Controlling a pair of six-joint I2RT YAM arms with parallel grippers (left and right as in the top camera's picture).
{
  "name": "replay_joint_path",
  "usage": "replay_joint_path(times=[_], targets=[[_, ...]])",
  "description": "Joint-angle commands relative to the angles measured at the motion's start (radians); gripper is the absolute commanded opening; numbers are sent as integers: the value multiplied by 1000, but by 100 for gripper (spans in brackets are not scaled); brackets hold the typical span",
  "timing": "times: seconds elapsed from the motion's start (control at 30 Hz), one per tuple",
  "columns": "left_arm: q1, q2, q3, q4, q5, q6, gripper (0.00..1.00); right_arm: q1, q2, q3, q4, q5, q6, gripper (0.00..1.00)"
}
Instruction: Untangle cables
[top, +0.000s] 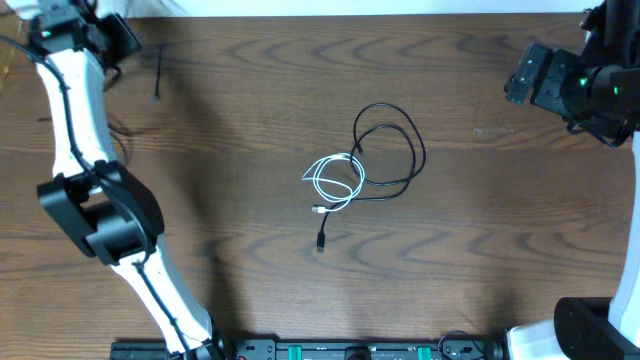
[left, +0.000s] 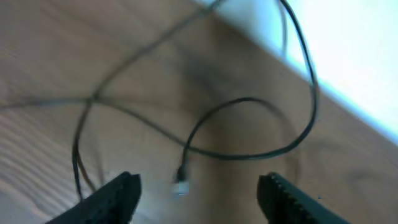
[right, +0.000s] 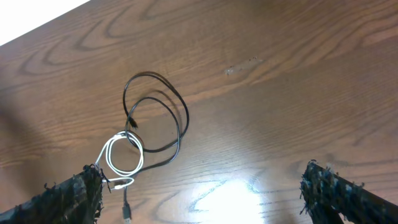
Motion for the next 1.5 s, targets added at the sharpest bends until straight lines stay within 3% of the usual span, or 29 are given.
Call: replay_joint_path(times=[0.0, 0.13, 0.3, 0.6, 0.87, 1.1, 1.23, 1.47], targets=[[7, 114, -39, -61, -53, -14, 72, 0, 3, 0, -1, 4, -10, 99], [35, 110, -35, -92, -50, -35, 73, 0, 3, 0, -1, 4, -10, 99], [72, 13, -24, -81, 72, -39, 73, 0, 3, 0, -1, 4, -10, 99], [99, -63, -24, -121, 69, -128, 73, 0, 3, 0, -1, 4, -10, 99], [125, -63, -25, -241, -106, -418, 73, 0, 3, 0, -1, 4, -10, 99], [173, -61, -71, -249, -118, -390, 73, 0, 3, 0, -1, 4, -10, 99], [178, -61, -135, -170, -106, -301, 73, 0, 3, 0, -1, 4, -10, 99], [178, -61, -229, -37, 8, -301, 73, 0, 3, 0, -1, 4, -10, 99]])
